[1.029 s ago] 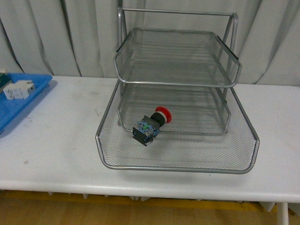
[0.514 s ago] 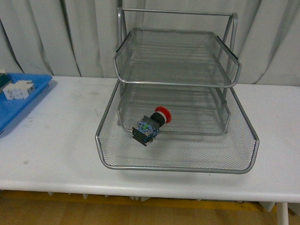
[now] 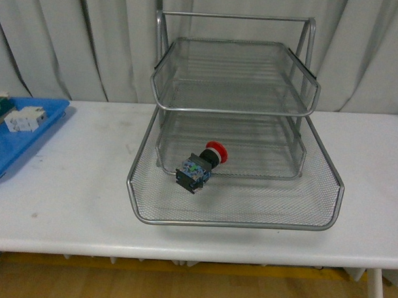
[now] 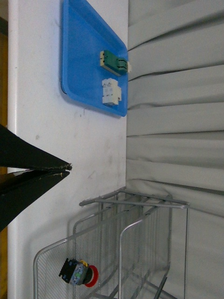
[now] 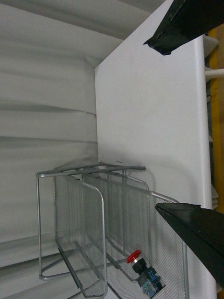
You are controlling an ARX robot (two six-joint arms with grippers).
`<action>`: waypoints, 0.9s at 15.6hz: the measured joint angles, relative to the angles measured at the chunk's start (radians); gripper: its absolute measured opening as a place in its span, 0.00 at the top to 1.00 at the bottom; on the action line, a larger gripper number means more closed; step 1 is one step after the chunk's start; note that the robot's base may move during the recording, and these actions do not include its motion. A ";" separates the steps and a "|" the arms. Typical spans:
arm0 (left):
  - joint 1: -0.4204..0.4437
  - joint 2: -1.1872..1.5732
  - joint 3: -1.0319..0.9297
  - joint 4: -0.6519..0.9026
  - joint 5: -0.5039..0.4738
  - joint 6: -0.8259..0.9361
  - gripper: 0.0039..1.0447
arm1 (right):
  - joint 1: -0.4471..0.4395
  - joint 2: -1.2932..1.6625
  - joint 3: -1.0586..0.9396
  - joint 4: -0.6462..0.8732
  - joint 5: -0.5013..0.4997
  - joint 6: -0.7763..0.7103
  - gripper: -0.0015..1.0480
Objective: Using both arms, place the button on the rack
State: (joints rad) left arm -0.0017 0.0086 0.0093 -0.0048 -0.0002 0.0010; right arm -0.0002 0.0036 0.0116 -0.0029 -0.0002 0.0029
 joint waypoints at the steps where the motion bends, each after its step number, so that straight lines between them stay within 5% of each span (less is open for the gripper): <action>1: 0.000 0.000 0.000 0.000 0.000 0.000 0.85 | 0.000 0.000 0.000 0.000 0.000 0.000 0.06; 4: 0.000 0.000 0.000 0.001 0.000 0.000 0.54 | 0.000 0.000 0.000 -0.001 0.000 0.000 0.06; 5: 0.000 0.000 0.000 0.000 0.000 0.000 0.42 | -0.012 0.025 0.030 -0.106 -0.041 -0.028 0.06; 6: 0.000 0.000 0.000 0.001 0.001 0.000 0.31 | -0.005 0.153 0.090 -0.196 -0.083 -0.076 0.06; 8: 0.000 0.000 0.000 0.001 0.000 0.000 0.07 | 0.042 0.381 0.197 -0.144 -0.079 -0.114 0.06; 10: 0.000 0.000 0.000 0.001 0.000 0.000 0.06 | 0.070 0.613 0.263 -0.124 -0.063 -0.071 0.06; 14: 0.000 0.000 0.000 0.001 0.000 0.000 0.06 | 0.260 1.076 0.428 -0.077 -0.124 0.190 0.08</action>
State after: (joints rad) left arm -0.0017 0.0086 0.0093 -0.0040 -0.0002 0.0010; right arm 0.2596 1.0798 0.4397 -0.0803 -0.1238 0.1932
